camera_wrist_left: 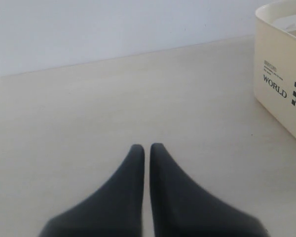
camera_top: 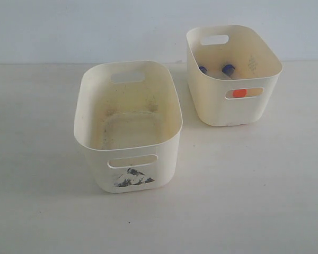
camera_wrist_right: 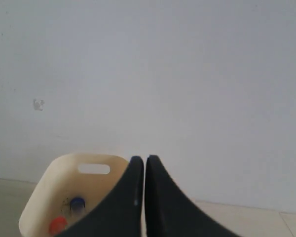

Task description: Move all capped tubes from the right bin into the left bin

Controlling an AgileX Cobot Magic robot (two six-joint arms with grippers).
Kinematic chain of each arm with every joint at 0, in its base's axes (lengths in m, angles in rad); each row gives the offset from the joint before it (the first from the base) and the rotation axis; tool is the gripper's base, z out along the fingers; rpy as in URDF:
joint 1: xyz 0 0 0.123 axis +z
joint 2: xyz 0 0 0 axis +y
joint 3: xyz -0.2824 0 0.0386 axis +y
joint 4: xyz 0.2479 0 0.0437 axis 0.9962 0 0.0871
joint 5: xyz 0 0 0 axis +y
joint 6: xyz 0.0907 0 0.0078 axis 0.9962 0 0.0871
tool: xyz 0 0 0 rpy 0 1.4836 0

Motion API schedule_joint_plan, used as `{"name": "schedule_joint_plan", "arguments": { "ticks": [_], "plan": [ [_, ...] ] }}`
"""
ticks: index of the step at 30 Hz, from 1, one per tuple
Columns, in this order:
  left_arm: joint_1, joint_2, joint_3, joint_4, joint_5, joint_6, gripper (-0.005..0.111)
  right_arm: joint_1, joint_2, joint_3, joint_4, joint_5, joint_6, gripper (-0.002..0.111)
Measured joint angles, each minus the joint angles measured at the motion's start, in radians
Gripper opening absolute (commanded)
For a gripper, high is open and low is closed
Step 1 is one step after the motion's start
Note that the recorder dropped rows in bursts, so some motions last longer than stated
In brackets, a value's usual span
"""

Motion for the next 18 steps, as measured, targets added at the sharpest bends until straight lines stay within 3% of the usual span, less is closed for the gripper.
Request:
{"name": "schedule_joint_plan", "arguments": {
  "ticks": [7,12,18],
  "plan": [
    [0.000,0.000,0.000,0.000,0.000,0.000,0.004,0.000,0.105,-0.001,0.002,-0.097,0.010,0.001],
    [0.000,0.000,0.000,0.000,0.000,0.000,0.004,0.000,0.311,-0.033,0.002,-0.166,0.011,0.001],
    [0.000,0.000,0.000,0.000,0.000,0.000,0.004,0.000,0.641,-0.363,-0.003,-0.299,-0.033,0.001]
  ]
}}
